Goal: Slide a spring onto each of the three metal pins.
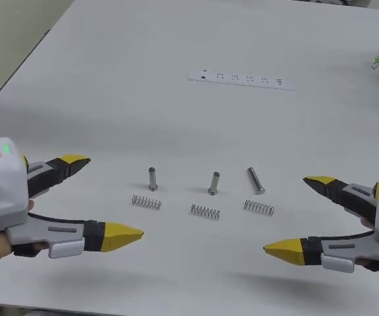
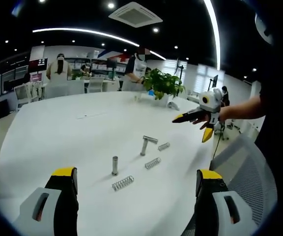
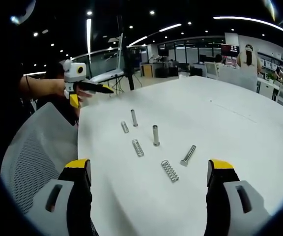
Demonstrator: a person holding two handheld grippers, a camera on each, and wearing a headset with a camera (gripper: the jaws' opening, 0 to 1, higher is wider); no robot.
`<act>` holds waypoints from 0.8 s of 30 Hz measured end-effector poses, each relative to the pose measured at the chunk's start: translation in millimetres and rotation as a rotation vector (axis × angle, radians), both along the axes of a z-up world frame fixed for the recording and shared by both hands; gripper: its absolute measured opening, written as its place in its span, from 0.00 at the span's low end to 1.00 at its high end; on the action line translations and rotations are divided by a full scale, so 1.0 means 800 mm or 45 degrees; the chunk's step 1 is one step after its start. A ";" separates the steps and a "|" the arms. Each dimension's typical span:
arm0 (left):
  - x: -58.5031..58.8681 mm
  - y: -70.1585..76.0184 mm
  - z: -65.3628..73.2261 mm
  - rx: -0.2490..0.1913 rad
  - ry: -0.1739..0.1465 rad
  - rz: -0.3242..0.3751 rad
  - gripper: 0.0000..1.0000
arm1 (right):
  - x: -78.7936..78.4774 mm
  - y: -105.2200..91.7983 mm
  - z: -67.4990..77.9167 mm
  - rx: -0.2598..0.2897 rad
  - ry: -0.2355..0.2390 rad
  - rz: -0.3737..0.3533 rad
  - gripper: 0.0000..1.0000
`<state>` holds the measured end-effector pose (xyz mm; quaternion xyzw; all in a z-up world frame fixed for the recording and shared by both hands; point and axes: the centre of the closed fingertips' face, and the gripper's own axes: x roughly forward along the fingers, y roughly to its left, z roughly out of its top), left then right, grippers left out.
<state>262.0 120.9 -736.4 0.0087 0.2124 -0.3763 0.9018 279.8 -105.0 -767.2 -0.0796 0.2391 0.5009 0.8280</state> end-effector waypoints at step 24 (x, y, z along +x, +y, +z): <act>-0.001 0.002 -0.010 0.033 -0.029 -0.042 0.98 | 0.008 0.009 -0.006 -0.030 0.044 0.016 0.97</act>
